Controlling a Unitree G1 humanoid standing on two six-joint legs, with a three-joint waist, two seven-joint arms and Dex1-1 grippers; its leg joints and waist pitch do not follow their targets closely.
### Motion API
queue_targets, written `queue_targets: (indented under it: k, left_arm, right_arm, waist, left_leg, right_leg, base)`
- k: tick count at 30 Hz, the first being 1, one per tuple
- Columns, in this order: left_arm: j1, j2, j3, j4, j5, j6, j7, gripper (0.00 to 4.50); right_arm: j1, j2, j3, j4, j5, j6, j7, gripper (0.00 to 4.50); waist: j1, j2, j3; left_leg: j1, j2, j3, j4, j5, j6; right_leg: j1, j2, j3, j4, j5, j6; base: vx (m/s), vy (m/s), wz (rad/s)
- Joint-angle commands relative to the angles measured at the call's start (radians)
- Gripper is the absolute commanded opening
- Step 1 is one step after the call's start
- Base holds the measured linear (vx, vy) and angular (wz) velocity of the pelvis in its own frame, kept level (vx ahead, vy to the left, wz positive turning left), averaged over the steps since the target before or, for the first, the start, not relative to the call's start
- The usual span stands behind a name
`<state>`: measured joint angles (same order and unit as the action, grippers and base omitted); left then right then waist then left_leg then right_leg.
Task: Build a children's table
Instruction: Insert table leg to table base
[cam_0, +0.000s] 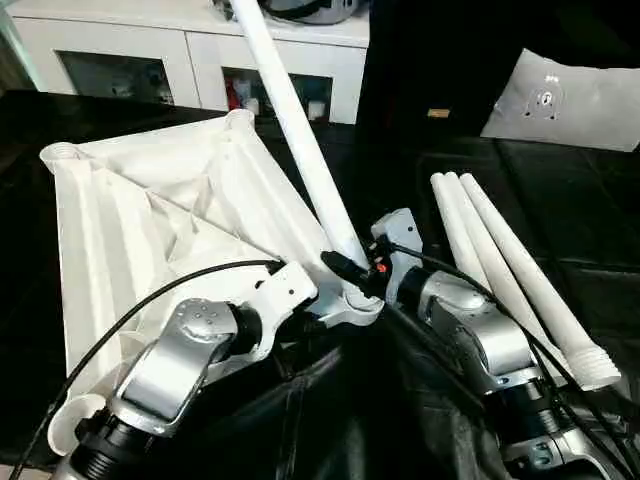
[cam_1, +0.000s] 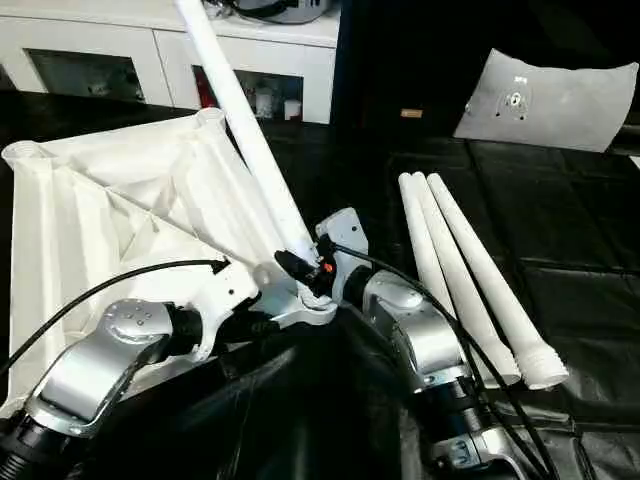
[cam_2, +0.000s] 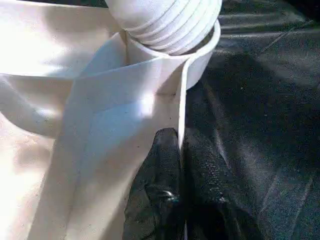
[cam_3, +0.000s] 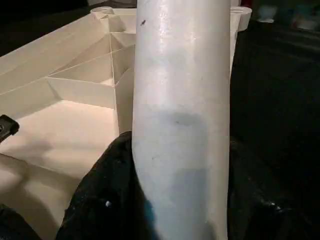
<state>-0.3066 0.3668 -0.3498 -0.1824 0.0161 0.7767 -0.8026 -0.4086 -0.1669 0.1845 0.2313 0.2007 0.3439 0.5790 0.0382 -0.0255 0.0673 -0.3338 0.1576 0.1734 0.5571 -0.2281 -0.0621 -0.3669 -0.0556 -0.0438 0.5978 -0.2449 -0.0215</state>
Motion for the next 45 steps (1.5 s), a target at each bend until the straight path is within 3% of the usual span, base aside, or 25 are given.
queue_targets:
  k: [1, 3, 5, 6, 7, 9, 10, 13, 15, 17, 19, 23, 26, 28, 29, 30, 33, 36, 38, 45]
  left_arm:
    - [-0.027, 0.017, 0.008, -0.014, 0.030, -0.036, 0.022, 0.00]
    - [-0.024, 0.033, 0.006, -0.017, 0.027, -0.050, 0.012, 0.00]
    - [-0.015, 0.065, 0.000, -0.015, 0.026, -0.089, -0.003, 0.00]
    - [-0.005, 0.094, -0.001, -0.004, 0.018, -0.137, -0.034, 0.00]
    - [-0.004, 0.097, 0.001, -0.001, 0.016, -0.145, -0.038, 0.00]
    - [-0.001, 0.107, 0.006, 0.008, 0.005, -0.205, -0.060, 0.00]
    - [0.003, 0.119, 0.009, 0.009, -0.009, -0.236, -0.085, 0.00]
    - [0.014, 0.131, 0.021, 0.006, -0.049, -0.247, -0.127, 0.00]
    - [0.019, 0.129, 0.041, -0.002, -0.090, -0.238, -0.148, 0.44]
    - [0.023, 0.129, 0.060, -0.012, -0.128, -0.232, -0.166, 0.55]
    - [0.024, 0.127, 0.081, -0.021, -0.164, -0.235, -0.184, 0.84]
    - [0.005, 0.096, 0.153, -0.018, -0.233, -0.243, -0.184, 1.00]
    - [-0.067, 0.051, 0.250, 0.011, -0.299, -0.205, -0.135, 1.30]
    - [-0.123, 0.028, 0.289, 0.048, -0.296, -0.178, -0.074, 1.34]
    - [-0.160, 0.013, 0.311, 0.078, -0.292, -0.164, -0.026, 1.41]
    - [-0.173, 0.007, 0.320, 0.090, -0.291, -0.160, -0.008, 1.41]
    - [-0.244, -0.033, 0.363, 0.143, -0.293, -0.130, 0.085, 1.47]
    - [-0.339, -0.090, 0.393, 0.206, -0.296, -0.079, 0.187, 1.47]
    - [-0.382, -0.119, 0.359, 0.205, -0.287, -0.052, 0.189, 1.47]
    - [-0.419, -0.163, 0.292, 0.184, -0.312, -0.042, 0.152, 1.47]
  right_arm:
    - [0.092, -0.004, 0.023, 0.114, -0.038, 0.032, -0.020, 1.90]
    - [0.097, 0.003, 0.004, 0.103, -0.025, 0.005, -0.026, 1.90]
    - [0.108, 0.025, -0.049, 0.078, 0.018, -0.052, -0.033, 1.90]
    - [0.120, 0.047, -0.110, 0.034, 0.085, -0.095, -0.008, 1.90]
    - [0.122, 0.051, -0.120, 0.025, 0.099, -0.098, -0.001, 1.90]
    - [0.130, 0.067, -0.163, -0.013, 0.160, -0.097, 0.018, 1.90]
    - [0.138, 0.075, -0.199, -0.055, 0.226, -0.081, 0.050, 1.90]
    - [0.147, 0.069, -0.222, -0.086, 0.277, -0.070, 0.090, 1.90]
    - [0.151, 0.060, -0.222, -0.099, 0.289, -0.073, 0.111, 1.90]
    - [0.153, 0.054, -0.222, -0.110, 0.297, -0.080, 0.122, 1.90]
    - [0.154, 0.050, -0.223, -0.125, 0.305, -0.079, 0.128, 1.90]
    - [0.150, 0.042, -0.218, -0.154, 0.310, -0.068, 0.130, 1.90]
    - [0.143, 0.034, -0.208, -0.182, 0.300, -0.066, 0.126, 1.90]
    - [0.138, 0.030, -0.200, -0.192, 0.286, -0.070, 0.123, 1.90]
    - [0.134, 0.031, -0.197, -0.197, 0.283, -0.068, 0.121, 1.90]
    - [0.133, 0.031, -0.196, -0.199, 0.282, -0.067, 0.120, 1.90]
    - [0.128, 0.025, -0.179, -0.208, 0.268, -0.069, 0.121, 1.90]
    - [0.131, 0.014, -0.143, -0.221, 0.237, -0.069, 0.126, 1.90]
    - [0.136, 0.010, -0.122, -0.222, 0.217, -0.072, 0.125, 1.90]
    - [0.143, 0.006, -0.096, -0.214, 0.184, -0.080, 0.122, 1.90]
  waist:
    - [-0.001, 0.014, -0.025]
    - [-0.001, 0.014, -0.026]
    - [-0.001, 0.016, -0.031]
    - [0.000, 0.019, -0.036]
    - [-0.001, 0.019, -0.039]
    - [-0.001, 0.014, -0.050]
    - [0.000, 0.017, -0.059]
    - [0.001, 0.017, -0.065]
    - [0.000, 0.019, -0.064]
    - [0.001, 0.020, -0.059]
    - [0.001, 0.020, -0.054]
    - [0.003, 0.020, -0.051]
    - [0.005, 0.017, -0.055]
    - [0.009, 0.020, -0.055]
    - [0.009, 0.018, -0.053]
    - [0.010, 0.017, -0.054]
    - [0.011, 0.017, -0.057]
    - [0.016, 0.016, -0.065]
    - [0.025, 0.014, -0.067]
    - [0.034, 0.010, -0.071]
  left_leg:
    - [-0.009, 0.080, -0.027, -0.068, -0.087, 0.054]
    - [-0.009, 0.080, -0.027, -0.069, -0.097, 0.051]
    - [-0.008, 0.081, -0.028, -0.067, -0.085, 0.050]
    - [-0.009, 0.079, -0.028, -0.062, -0.059, 0.059]
    - [-0.008, 0.078, -0.026, -0.059, -0.034, 0.066]
    - [-0.010, 0.072, -0.025, -0.045, 0.082, 0.101]
    - [-0.015, 0.066, -0.024, -0.030, 0.194, 0.151]
    - [-0.025, 0.066, -0.025, -0.020, 0.226, 0.185]
    - [-0.027, 0.068, -0.024, -0.018, 0.215, 0.185]
    - [-0.025, 0.074, -0.023, -0.021, 0.151, 0.174]
    - [-0.024, 0.076, -0.022, -0.025, 0.079, 0.143]
    - [-0.021, 0.075, -0.019, -0.028, 0.011, 0.106]
    - [-0.021, 0.071, -0.018, -0.028, -0.011, 0.083]
    - [-0.017, 0.070, -0.016, -0.027, -0.032, 0.070]
    - [-0.024, 0.069, -0.018, -0.029, -0.042, 0.064]
    - [-0.022, 0.068, -0.018, -0.028, -0.050, 0.059]
    - [-0.026, 0.067, -0.020, -0.026, -0.038, 0.050]
    - [-0.027, 0.065, -0.020, -0.020, -0.001, 0.060]
    - [-0.028, 0.066, -0.021, -0.018, 0.019, 0.077]
    - [-0.033, 0.065, -0.021, -0.012, 0.047, 0.104]
  right_leg:
    - [0.030, -0.096, 0.063, -0.073, -0.069, -0.235]
    - [0.030, -0.097, 0.064, -0.075, -0.089, -0.230]
    - [0.031, -0.095, 0.062, -0.070, -0.066, -0.231]
    - [0.034, -0.096, 0.063, -0.064, -0.012, -0.236]
    - [0.036, -0.095, 0.064, -0.059, 0.033, -0.241]
    - [0.042, -0.085, 0.061, -0.037, 0.236, -0.264]
    - [0.043, -0.081, 0.058, -0.016, 0.426, -0.286]
    - [0.043, -0.080, 0.054, -0.001, 0.507, -0.308]
    - [0.039, -0.081, 0.050, -0.001, 0.480, -0.315]
    - [0.035, -0.085, 0.051, -0.009, 0.375, -0.320]
    - [0.033, -0.088, 0.053, -0.017, 0.251, -0.324]
    - [0.031, -0.089, 0.056, -0.027, 0.137, -0.306]
    - [0.033, -0.087, 0.057, -0.030, 0.101, -0.289]
    - [0.028, -0.086, 0.055, -0.034, 0.077, -0.285]
    - [0.034, -0.086, 0.055, -0.035, 0.050, -0.274]
    - [0.032, -0.086, 0.055, -0.039, 0.028, -0.262]
    - [0.033, -0.086, 0.054, -0.039, 0.014, -0.249]
    - [0.034, -0.085, 0.052, -0.033, 0.079, -0.254]
    - [0.035, -0.087, 0.052, -0.028, 0.114, -0.262]
    - [0.038, -0.088, 0.051, -0.023, 0.162, -0.273]
  base:
    - [0.000, 0.000, 0.00]
    - [0.000, 0.000, 0.00]
    - [0.000, 0.000, 0.00]
    - [0.000, 0.000, 0.00]
    - [0.000, 0.000, 0.00]
    - [0.000, 0.000, 0.00]
    - [0.000, 0.000, 0.00]
    - [0.000, 0.000, 0.00]
    - [0.000, 0.000, 0.00]
    - [0.000, 0.000, 0.00]
    - [0.000, 0.000, 0.00]
    - [0.000, 0.000, 0.00]
    - [0.000, 0.000, 0.00]
    - [0.000, 0.000, 0.00]
    - [0.000, 0.000, 0.00]
    - [0.000, 0.000, 0.00]
    - [0.000, 0.000, 0.00]
    - [0.000, 0.000, 0.00]
    - [0.000, 0.000, 0.00]
    - [0.000, 0.000, 0.00]
